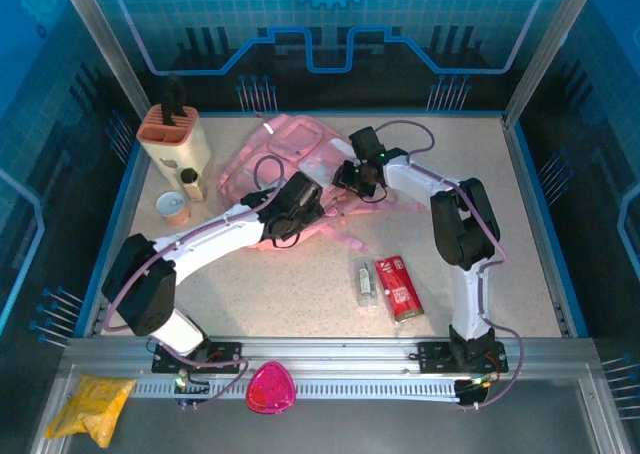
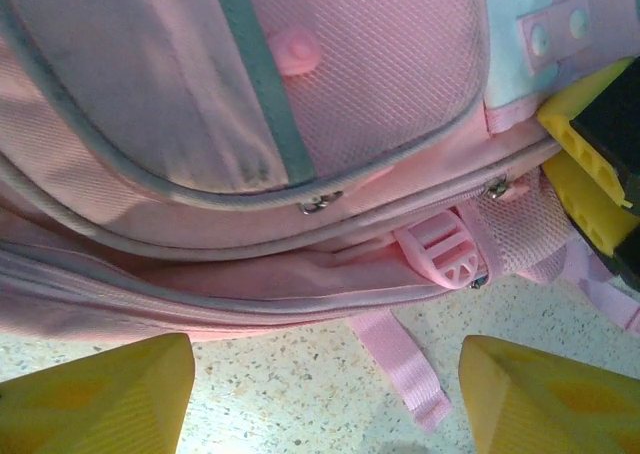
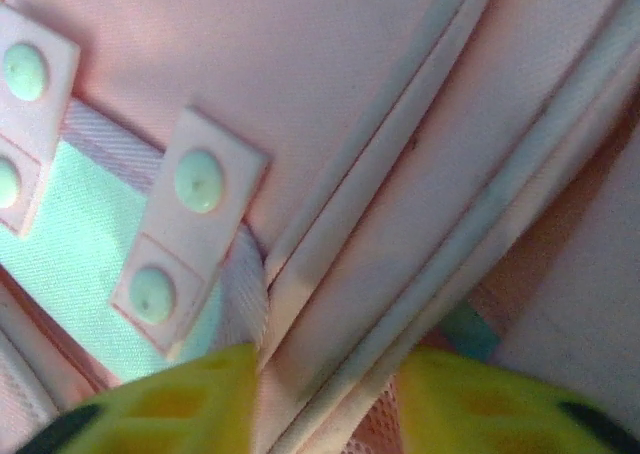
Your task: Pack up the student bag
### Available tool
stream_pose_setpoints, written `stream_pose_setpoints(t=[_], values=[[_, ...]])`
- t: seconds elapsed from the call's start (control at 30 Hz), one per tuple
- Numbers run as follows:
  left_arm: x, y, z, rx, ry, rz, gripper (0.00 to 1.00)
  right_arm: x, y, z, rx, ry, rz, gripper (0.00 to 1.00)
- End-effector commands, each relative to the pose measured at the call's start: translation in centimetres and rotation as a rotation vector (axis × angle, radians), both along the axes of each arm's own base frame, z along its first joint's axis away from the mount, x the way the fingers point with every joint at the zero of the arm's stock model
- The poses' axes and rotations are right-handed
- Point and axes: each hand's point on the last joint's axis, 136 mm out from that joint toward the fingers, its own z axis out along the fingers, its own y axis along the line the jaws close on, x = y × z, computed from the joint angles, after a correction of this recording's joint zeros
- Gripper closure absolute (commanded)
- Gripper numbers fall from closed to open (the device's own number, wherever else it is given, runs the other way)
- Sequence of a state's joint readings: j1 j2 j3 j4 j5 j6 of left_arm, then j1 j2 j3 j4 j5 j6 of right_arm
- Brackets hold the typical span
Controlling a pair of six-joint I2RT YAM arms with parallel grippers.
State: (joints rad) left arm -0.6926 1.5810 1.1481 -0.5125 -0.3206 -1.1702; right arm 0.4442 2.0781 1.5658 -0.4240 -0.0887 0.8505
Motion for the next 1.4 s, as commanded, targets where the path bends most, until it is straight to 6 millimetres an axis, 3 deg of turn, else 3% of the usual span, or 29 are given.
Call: stream_pose_setpoints(t=[0.0, 0.13, 0.43, 0.6, 0.83, 0.93, 1.17, 1.27, 1.37], values=[[-0.5, -2.0, -0.3, 0.028, 0.023, -0.068, 0.27, 0.2, 0.6, 0.4, 0.068, -0.028, -0.026, 0.77], [-0.2, -4.0, -1.0, 0.047, 0.025, -0.102, 0.25, 0.5, 1.3, 2.7, 0.165, -0.066, -0.03, 1.0], [1.7, -4.1, -3.3, 0.157, -0.008, -0.142, 0.17, 0.5, 1.1, 7.9, 0.373, -0.113, -0.081, 1.0], [3.7, -3.4, -3.6, 0.226, -0.096, -0.223, 0.19, 0.3, -0.5, 10.7, 0.415, -0.16, -0.126, 1.0], [6.1, 0.2, -2.9, 0.276, -0.196, -0.299, 0.19, -0.1, -1.1, 12.4, 0.491, -0.191, -0.161, 1.0], [5.8, 1.3, -2.8, 0.286, -0.197, -0.34, 0.17, -0.1, -0.5, 13.5, 0.562, -0.192, -0.174, 1.0], [2.1, -1.4, 1.1, 0.195, -0.229, -0.39, 0.12, -0.9, -0.3, 13.7, 0.555, -0.209, -0.236, 1.0], [1.5, -3.2, 2.3, 0.186, -0.229, -0.393, 0.16, -1.0, 0.3, 13.8, 0.566, -0.197, -0.228, 1.0], [1.9, -3.3, 2.2, 0.276, -0.172, -0.355, 0.24, -1.2, 0.4, 13.8, 0.556, -0.196, -0.237, 1.0]])
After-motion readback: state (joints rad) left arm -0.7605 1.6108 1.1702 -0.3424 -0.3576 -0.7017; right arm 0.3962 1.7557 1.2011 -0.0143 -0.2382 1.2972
